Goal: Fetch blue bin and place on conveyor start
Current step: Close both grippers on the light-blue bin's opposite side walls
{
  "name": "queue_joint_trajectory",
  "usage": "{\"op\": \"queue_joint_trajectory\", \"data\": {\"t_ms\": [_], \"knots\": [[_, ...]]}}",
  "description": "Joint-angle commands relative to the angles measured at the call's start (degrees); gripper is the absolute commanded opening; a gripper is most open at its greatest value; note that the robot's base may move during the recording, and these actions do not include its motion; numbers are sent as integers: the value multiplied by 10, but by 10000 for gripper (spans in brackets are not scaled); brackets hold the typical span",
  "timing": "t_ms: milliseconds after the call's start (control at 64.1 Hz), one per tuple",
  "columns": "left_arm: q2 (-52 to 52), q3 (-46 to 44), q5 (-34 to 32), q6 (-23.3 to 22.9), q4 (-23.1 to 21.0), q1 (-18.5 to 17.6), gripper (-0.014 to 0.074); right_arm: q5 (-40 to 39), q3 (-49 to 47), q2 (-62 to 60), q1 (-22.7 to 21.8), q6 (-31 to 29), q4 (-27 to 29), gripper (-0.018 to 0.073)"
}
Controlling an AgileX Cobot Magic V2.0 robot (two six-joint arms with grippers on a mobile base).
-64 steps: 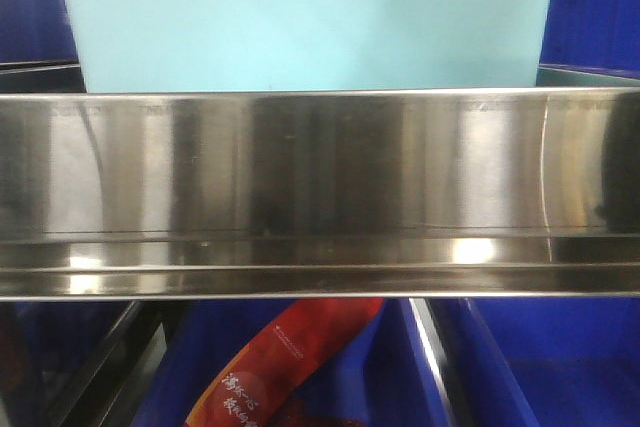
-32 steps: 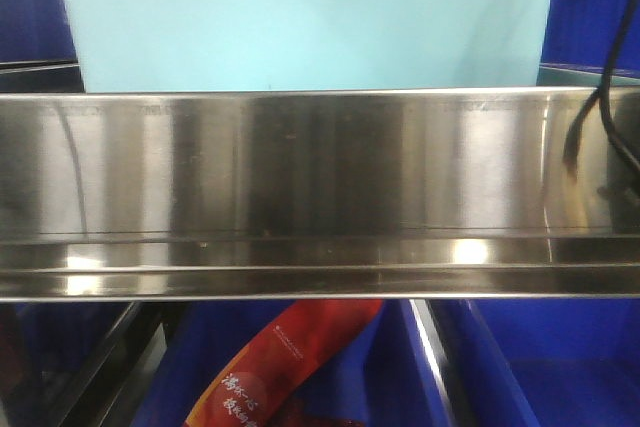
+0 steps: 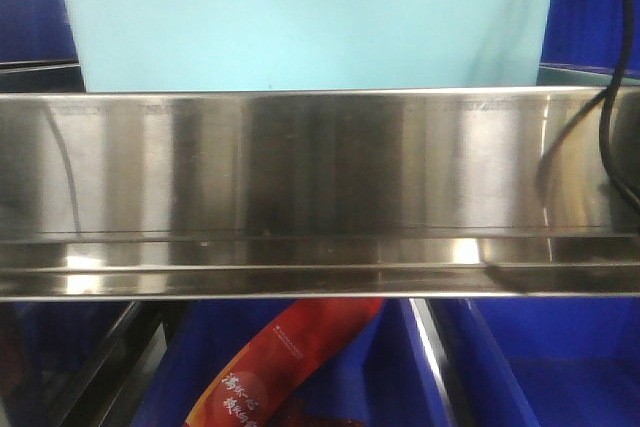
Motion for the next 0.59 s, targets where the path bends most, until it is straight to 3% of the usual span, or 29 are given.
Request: {"op": "queue_joint_trajectory", "data": {"t_ms": [0, 578], "knots": [[16, -4, -4, 6, -4, 1, 242, 2, -6, 5, -6, -15, 0, 253], [46, 3, -4, 12, -9, 9, 242, -17, -6, 32, -6, -17, 31, 255]]}}
